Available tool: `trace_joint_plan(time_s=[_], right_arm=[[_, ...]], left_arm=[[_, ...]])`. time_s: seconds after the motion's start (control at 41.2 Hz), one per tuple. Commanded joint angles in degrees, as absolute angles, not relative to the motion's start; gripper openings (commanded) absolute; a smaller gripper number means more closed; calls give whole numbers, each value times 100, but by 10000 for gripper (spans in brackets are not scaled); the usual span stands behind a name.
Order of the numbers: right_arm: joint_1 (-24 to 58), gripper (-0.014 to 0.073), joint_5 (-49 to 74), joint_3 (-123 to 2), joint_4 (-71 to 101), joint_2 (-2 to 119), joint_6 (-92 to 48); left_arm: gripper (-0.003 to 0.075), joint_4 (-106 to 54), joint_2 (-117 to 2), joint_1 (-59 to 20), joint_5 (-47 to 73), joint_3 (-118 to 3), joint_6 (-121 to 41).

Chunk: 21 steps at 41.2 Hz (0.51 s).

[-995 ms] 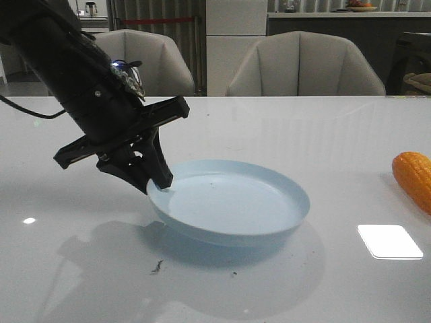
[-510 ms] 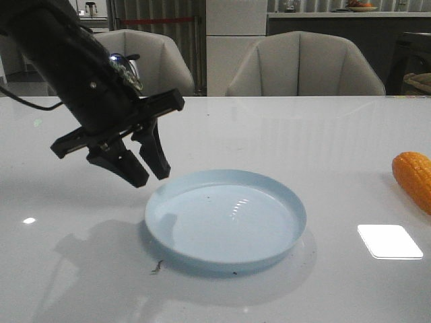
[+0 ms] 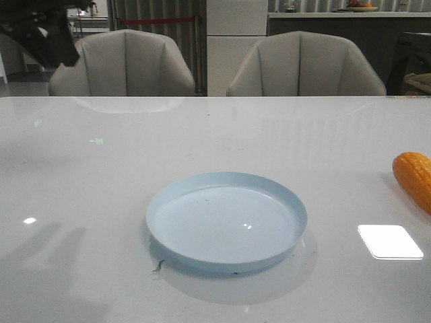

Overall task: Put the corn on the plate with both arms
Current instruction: 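Open the left gripper to release the plate and raise it away, then lower the right gripper over the orange corn cob and grasp it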

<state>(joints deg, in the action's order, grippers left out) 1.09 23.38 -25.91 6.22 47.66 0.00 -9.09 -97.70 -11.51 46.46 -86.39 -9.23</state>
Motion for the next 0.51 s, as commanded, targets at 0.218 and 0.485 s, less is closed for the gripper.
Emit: trace_joint_plan(time_s=[0.218,0.485], right_arm=[[87,573,2141,-4316,612,6795,-35],[19,570,2814,-5990,594,8639,0]], left_arm=[[271,-853,-7515,-920,2553,-6003,-911],[271,-925,-6263,-920,1735,-4160,-911]])
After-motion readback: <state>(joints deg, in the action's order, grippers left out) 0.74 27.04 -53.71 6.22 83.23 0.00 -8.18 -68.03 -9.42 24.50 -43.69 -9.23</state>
